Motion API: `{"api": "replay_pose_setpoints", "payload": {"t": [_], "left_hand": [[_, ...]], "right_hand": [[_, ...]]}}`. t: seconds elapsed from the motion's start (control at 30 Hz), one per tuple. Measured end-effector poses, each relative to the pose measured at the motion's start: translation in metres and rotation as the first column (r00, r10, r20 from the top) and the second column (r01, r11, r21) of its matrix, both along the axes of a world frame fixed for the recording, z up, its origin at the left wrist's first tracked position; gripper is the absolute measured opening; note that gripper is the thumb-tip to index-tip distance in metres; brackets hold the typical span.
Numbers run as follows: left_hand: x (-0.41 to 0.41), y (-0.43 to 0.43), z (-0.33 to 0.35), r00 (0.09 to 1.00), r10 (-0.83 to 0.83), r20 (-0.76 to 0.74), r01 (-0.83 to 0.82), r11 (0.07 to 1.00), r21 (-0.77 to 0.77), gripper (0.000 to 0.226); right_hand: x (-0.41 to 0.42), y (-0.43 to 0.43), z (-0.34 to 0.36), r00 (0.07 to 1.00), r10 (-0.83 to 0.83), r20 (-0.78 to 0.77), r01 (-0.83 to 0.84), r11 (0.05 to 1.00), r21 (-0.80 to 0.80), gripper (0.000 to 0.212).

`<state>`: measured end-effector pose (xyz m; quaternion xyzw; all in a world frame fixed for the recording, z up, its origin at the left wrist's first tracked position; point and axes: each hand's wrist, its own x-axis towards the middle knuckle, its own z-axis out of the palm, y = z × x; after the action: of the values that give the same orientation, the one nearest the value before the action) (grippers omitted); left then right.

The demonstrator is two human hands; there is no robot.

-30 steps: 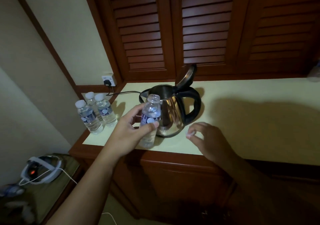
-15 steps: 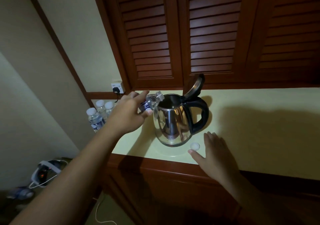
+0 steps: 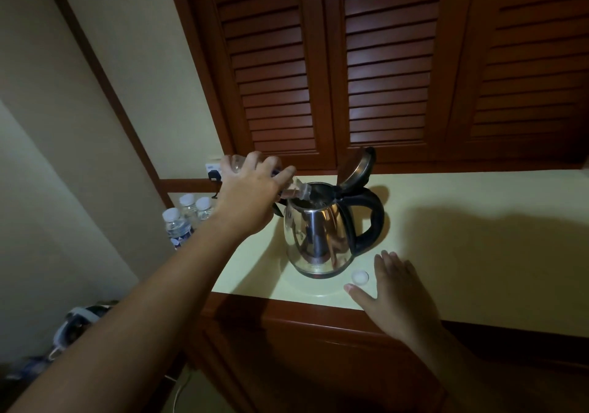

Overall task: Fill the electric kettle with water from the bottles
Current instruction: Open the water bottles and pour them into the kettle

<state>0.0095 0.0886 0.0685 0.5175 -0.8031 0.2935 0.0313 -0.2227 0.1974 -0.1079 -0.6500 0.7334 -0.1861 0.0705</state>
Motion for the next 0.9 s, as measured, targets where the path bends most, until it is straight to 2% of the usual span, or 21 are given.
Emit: {"api": "replay_pose_setpoints", "payload": {"t": [0.43,0.9], "left_hand": [[-0.005,-0.005,-0.004,0.989,-0.099,0.105,0.11,0.989,-0.1,0.087],[-0.011,-0.001,-0.005,0.979,-0.133,0.156,0.149,0.984,-0.099,0.085]], "right_hand": [[0.0,0.002,0.002,0.999,0.019,0.031,-0.018,0.999,-0.029,0.094],[-0.004,-0.001,-0.008,0.995,0.041,0.093,-0.032,0.995,-0.09,0.08]]}}
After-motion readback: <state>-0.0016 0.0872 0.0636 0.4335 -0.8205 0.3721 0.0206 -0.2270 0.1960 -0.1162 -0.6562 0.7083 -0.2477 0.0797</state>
